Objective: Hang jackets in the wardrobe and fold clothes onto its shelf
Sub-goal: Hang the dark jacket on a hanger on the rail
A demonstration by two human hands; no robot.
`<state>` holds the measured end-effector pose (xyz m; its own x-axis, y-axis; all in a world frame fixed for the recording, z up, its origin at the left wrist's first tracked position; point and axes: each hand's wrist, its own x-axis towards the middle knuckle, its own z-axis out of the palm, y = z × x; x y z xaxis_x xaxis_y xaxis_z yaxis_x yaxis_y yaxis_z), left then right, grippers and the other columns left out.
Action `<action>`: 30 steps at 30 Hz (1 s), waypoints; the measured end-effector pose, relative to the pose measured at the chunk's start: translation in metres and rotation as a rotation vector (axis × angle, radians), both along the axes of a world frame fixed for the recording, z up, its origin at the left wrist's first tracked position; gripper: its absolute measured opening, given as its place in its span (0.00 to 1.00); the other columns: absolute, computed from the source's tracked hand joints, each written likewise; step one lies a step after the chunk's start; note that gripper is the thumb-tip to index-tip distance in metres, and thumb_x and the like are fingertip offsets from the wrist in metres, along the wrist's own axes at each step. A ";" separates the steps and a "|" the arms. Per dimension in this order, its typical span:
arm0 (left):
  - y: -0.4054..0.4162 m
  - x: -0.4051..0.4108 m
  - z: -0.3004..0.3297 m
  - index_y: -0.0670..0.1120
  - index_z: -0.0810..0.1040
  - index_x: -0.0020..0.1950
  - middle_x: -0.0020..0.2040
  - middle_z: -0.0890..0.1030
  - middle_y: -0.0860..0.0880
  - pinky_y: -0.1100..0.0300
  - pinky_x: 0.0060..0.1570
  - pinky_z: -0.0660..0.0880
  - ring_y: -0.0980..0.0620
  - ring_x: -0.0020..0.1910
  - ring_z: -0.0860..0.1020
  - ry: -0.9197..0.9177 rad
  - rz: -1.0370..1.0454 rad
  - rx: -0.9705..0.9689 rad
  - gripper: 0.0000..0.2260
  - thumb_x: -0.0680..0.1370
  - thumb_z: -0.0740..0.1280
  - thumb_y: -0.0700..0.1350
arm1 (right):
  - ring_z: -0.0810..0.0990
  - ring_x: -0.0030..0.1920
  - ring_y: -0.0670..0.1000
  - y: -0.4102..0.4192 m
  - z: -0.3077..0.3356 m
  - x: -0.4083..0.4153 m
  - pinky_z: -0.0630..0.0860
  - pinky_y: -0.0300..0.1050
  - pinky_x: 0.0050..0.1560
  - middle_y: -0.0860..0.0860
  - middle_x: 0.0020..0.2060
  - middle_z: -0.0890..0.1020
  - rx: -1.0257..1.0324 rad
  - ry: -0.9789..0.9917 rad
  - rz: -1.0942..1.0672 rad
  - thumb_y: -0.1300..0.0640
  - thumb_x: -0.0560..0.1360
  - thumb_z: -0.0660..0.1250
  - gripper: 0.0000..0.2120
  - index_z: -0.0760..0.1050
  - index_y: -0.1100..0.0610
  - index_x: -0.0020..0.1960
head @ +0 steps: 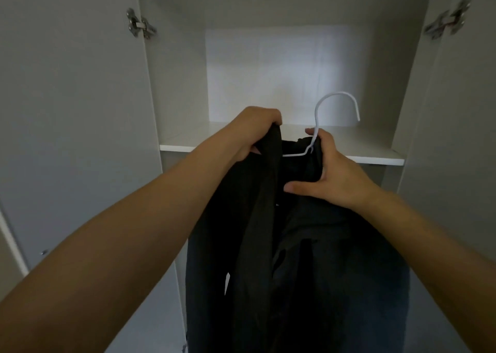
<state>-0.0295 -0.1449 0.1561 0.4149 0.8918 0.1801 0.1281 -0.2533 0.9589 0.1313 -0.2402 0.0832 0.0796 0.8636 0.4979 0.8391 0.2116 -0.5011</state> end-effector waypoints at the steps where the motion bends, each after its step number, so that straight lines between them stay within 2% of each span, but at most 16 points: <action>1: -0.002 0.002 0.004 0.44 0.76 0.45 0.41 0.77 0.45 0.68 0.20 0.70 0.50 0.36 0.76 -0.015 0.001 -0.002 0.04 0.75 0.66 0.44 | 0.71 0.60 0.43 0.001 0.001 -0.003 0.71 0.45 0.59 0.38 0.64 0.69 0.021 -0.039 -0.032 0.24 0.52 0.72 0.57 0.46 0.36 0.72; 5: -0.008 0.004 0.012 0.44 0.74 0.44 0.42 0.76 0.44 0.66 0.19 0.70 0.49 0.37 0.76 -0.070 -0.014 -0.020 0.03 0.77 0.66 0.42 | 0.70 0.68 0.52 0.005 0.001 -0.011 0.71 0.54 0.65 0.50 0.72 0.66 0.140 -0.144 -0.163 0.20 0.49 0.69 0.64 0.41 0.38 0.74; 9: -0.011 0.006 0.017 0.42 0.73 0.47 0.43 0.75 0.42 0.57 0.26 0.79 0.45 0.38 0.78 -0.124 -0.033 -0.059 0.02 0.76 0.65 0.39 | 0.70 0.65 0.54 0.006 0.002 -0.018 0.72 0.55 0.63 0.54 0.67 0.68 0.154 -0.178 -0.215 0.20 0.52 0.68 0.64 0.37 0.40 0.75; 11: -0.011 0.006 0.019 0.41 0.73 0.48 0.43 0.76 0.41 0.53 0.29 0.81 0.44 0.39 0.79 -0.152 -0.030 -0.066 0.03 0.76 0.65 0.38 | 0.73 0.59 0.55 0.008 0.000 -0.017 0.75 0.52 0.56 0.55 0.63 0.71 0.182 -0.206 -0.258 0.26 0.59 0.70 0.57 0.40 0.41 0.75; 13: -0.009 0.006 0.020 0.42 0.73 0.47 0.44 0.77 0.41 0.52 0.33 0.82 0.44 0.41 0.79 -0.183 -0.057 -0.070 0.03 0.77 0.66 0.41 | 0.76 0.53 0.56 0.009 0.003 -0.012 0.74 0.49 0.47 0.55 0.58 0.74 0.190 -0.187 -0.305 0.38 0.67 0.70 0.44 0.48 0.44 0.74; 15: -0.009 0.005 0.010 0.45 0.72 0.48 0.44 0.79 0.42 0.53 0.39 0.82 0.45 0.40 0.81 -0.238 -0.090 -0.040 0.03 0.79 0.63 0.44 | 0.77 0.46 0.57 0.009 0.008 -0.006 0.73 0.49 0.41 0.54 0.52 0.78 0.160 -0.118 -0.338 0.47 0.72 0.67 0.30 0.56 0.46 0.68; 16: -0.010 0.003 -0.004 0.47 0.70 0.50 0.44 0.79 0.44 0.55 0.39 0.80 0.46 0.39 0.80 -0.281 -0.049 0.046 0.02 0.80 0.61 0.45 | 0.77 0.43 0.58 0.009 0.010 -0.003 0.74 0.50 0.41 0.54 0.48 0.79 0.145 -0.074 -0.343 0.50 0.73 0.65 0.24 0.59 0.47 0.65; 18: -0.018 0.001 -0.059 0.51 0.66 0.54 0.44 0.75 0.48 0.59 0.38 0.76 0.52 0.39 0.76 -0.333 0.107 0.414 0.06 0.79 0.61 0.44 | 0.77 0.41 0.57 0.010 0.012 -0.001 0.73 0.49 0.39 0.52 0.42 0.78 0.126 0.014 -0.344 0.52 0.74 0.64 0.16 0.63 0.48 0.59; 20: -0.035 0.001 -0.135 0.52 0.67 0.58 0.51 0.71 0.50 0.65 0.46 0.74 0.57 0.46 0.74 -0.185 0.084 0.713 0.11 0.77 0.64 0.46 | 0.76 0.40 0.54 0.011 0.008 0.000 0.71 0.48 0.38 0.49 0.39 0.76 0.110 0.077 -0.347 0.53 0.73 0.62 0.12 0.64 0.49 0.55; 21: -0.042 0.003 -0.170 0.54 0.67 0.61 0.57 0.68 0.52 0.66 0.51 0.74 0.59 0.50 0.73 -0.057 0.005 0.742 0.14 0.77 0.66 0.49 | 0.76 0.40 0.54 0.012 0.006 0.001 0.71 0.48 0.39 0.48 0.39 0.75 0.102 0.113 -0.345 0.53 0.74 0.62 0.11 0.64 0.49 0.54; 23: -0.051 0.011 -0.221 0.59 0.64 0.67 0.63 0.62 0.55 0.63 0.58 0.74 0.60 0.55 0.71 0.115 -0.138 0.649 0.20 0.77 0.65 0.56 | 0.76 0.41 0.54 0.014 0.003 0.002 0.73 0.51 0.41 0.49 0.39 0.75 0.082 0.185 -0.333 0.54 0.74 0.62 0.10 0.65 0.50 0.53; 26: -0.052 0.021 -0.249 0.64 0.61 0.72 0.68 0.62 0.57 0.63 0.61 0.73 0.60 0.60 0.71 0.134 -0.161 0.641 0.21 0.79 0.60 0.58 | 0.78 0.42 0.54 0.014 -0.002 0.006 0.78 0.55 0.46 0.51 0.41 0.76 0.056 0.322 -0.321 0.56 0.75 0.63 0.13 0.62 0.49 0.56; 28: -0.045 0.025 -0.253 0.59 0.66 0.71 0.70 0.63 0.55 0.60 0.68 0.68 0.57 0.65 0.69 0.117 -0.121 0.521 0.18 0.81 0.58 0.55 | 0.78 0.41 0.54 0.012 -0.008 0.009 0.78 0.57 0.46 0.52 0.41 0.75 0.064 0.421 -0.298 0.59 0.75 0.63 0.18 0.56 0.49 0.56; 30: -0.037 0.030 -0.255 0.50 0.70 0.71 0.72 0.62 0.51 0.53 0.72 0.63 0.53 0.67 0.67 0.155 -0.118 0.246 0.18 0.82 0.58 0.54 | 0.75 0.38 0.53 0.010 -0.012 0.012 0.77 0.57 0.45 0.52 0.39 0.73 0.087 0.461 -0.289 0.61 0.75 0.63 0.19 0.54 0.49 0.55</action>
<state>0.0002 -0.1818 -0.0994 0.5525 0.7733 0.3111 0.2241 -0.4973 0.8381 0.1431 -0.2305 0.0709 0.5341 0.7312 0.4243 0.5673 0.0622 -0.8212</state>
